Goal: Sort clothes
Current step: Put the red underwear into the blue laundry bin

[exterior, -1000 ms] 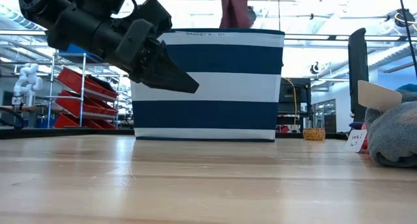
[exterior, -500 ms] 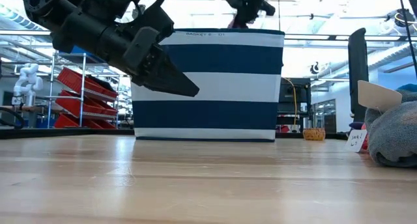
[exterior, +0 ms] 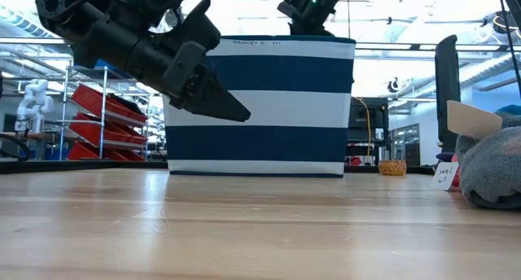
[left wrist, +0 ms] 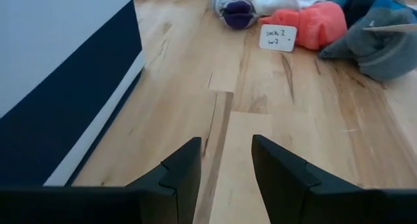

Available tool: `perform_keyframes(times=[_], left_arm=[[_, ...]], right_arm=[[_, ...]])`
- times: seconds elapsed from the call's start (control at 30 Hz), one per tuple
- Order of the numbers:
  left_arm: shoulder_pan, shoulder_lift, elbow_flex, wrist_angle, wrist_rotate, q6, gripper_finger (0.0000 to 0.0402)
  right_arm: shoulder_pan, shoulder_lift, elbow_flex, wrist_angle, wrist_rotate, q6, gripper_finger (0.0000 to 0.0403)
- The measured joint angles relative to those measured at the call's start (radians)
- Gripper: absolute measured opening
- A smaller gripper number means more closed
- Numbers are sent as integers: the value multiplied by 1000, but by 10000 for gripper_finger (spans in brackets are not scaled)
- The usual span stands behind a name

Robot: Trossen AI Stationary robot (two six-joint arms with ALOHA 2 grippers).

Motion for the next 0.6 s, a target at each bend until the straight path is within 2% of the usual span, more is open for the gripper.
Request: perform_keyframes(times=[0.07, 0.2, 0.43, 0.6], left_arm=[[3, 0, 0, 0, 0, 0, 145], [2, 0, 0, 0, 1, 0, 145], [2, 0, 0, 1, 1, 4, 145], [3, 0, 0, 1, 1, 6, 145]], right_arm=[[0, 0, 0, -24, -4, 2, 25], [0, 0, 0, -62, 60, 39, 61], [1, 0, 0, -178, 50, 85, 129], [0, 0, 0, -284, 51, 88, 162]])
